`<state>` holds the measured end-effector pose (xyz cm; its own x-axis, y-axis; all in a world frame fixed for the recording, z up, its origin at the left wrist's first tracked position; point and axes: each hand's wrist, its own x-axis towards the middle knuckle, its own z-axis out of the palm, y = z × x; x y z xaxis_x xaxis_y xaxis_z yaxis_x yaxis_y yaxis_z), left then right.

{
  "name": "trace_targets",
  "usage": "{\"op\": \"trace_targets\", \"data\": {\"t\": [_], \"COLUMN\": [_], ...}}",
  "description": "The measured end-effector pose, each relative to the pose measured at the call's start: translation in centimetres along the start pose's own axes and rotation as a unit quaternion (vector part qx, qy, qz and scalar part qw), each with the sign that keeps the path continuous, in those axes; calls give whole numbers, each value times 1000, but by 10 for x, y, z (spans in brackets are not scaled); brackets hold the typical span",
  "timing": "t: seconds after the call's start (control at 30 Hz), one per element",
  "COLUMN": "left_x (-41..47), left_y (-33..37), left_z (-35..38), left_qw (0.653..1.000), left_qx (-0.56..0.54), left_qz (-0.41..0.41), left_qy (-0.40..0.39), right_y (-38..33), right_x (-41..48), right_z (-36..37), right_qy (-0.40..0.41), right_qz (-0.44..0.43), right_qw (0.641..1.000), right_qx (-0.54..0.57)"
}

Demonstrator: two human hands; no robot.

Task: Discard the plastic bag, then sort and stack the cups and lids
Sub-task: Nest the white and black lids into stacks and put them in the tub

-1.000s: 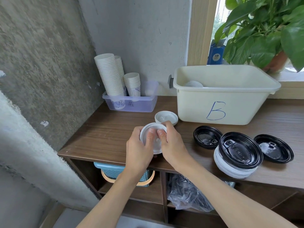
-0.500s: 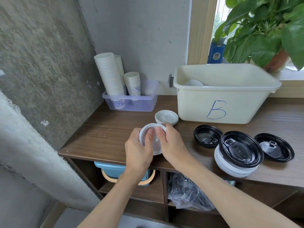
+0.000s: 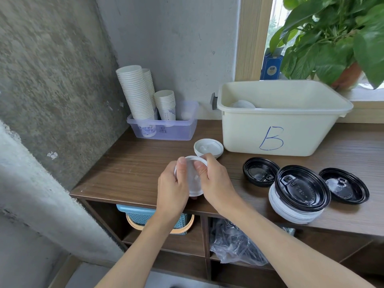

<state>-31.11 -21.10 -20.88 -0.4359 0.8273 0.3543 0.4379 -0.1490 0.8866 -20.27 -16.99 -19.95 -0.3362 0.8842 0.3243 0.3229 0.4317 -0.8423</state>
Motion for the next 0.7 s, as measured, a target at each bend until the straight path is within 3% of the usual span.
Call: {"op": "trace_targets", "data": {"t": [0.33,0.7], "left_x": [-6,-7], "left_y": [-1,0], "left_z": [2,2], "left_qw": [998,999], "left_qx": [43,27], "left_qz": [-12,5], "left_qy": [53,41], "right_y": [-1,1], "right_x": [-3,1], "right_z": [0,0], "right_qy": [-10,-8], "right_qz": [-14,24], "right_qw": [1000,1000], "right_qx": [4,18]}}
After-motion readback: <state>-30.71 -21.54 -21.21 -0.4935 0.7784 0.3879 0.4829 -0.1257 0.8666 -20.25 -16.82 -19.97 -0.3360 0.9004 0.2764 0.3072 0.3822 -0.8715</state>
